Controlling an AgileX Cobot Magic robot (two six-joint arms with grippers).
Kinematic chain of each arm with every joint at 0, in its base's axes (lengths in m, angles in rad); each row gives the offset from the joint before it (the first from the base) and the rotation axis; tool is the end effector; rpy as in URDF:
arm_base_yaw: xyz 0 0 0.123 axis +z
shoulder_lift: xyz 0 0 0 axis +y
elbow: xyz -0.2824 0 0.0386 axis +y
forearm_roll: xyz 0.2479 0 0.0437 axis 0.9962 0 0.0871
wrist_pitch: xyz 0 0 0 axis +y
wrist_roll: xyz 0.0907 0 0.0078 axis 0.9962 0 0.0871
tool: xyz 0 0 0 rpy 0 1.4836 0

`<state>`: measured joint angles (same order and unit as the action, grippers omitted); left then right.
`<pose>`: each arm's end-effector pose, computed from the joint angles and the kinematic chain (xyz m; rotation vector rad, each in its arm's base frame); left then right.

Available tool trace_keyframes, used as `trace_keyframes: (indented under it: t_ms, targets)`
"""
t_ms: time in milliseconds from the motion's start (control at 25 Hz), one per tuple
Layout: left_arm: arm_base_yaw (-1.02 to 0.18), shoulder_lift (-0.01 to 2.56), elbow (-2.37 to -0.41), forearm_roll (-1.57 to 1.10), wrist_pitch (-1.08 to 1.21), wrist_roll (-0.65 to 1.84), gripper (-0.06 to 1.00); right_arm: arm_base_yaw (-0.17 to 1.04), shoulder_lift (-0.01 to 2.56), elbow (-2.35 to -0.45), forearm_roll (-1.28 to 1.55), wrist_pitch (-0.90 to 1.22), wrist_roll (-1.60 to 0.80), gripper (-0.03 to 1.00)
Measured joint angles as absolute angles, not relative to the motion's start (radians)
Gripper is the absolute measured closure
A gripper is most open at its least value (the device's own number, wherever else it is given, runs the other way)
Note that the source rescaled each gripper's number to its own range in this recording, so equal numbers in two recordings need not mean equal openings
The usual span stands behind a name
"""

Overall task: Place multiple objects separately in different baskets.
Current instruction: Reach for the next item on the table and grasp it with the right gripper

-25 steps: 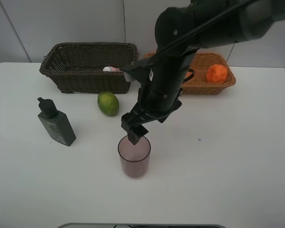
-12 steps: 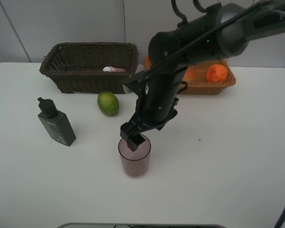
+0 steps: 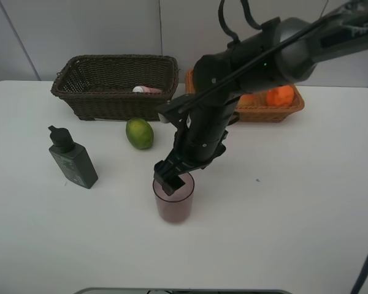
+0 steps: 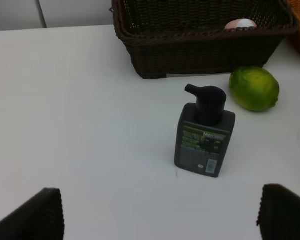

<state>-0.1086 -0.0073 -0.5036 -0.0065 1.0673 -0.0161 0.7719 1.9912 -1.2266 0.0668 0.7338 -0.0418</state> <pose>-0.0067 0.0002 0.2776 0.0947 2.0389 -0.0859 0.2652 0.2638 0.1352 -1.1257 2.7873 0.1542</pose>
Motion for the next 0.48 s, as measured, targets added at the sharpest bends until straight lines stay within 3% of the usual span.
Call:
trace_keyframes:
  t_ms: [120,200,280,400,480]
  targets:
    - [-0.109,-0.007,-0.504,-0.006,1.067,-0.016,-0.05,0.772,1.995,-1.227,0.072,0.735,-0.042,0.15]
    - [-0.109,-0.007,-0.504,-0.006,1.067,-0.016,-0.05,0.772,1.995,-1.227,0.075,0.741,-0.042,0.26]
    - [-0.109,-0.007,-0.504,-0.006,1.067,-0.016,-0.05,0.772,1.995,-1.227,0.079,0.751,-0.042,0.44]
    - [-0.109,-0.007,-0.504,-0.006,1.067,-0.016,-0.05,0.772,1.995,-1.227,0.079,0.76,-0.042,0.8]
    - [-0.109,-0.007,-0.504,-0.006,1.067,-0.016,-0.05,0.772,1.995,-1.227,0.079,0.761,-0.042,0.91]
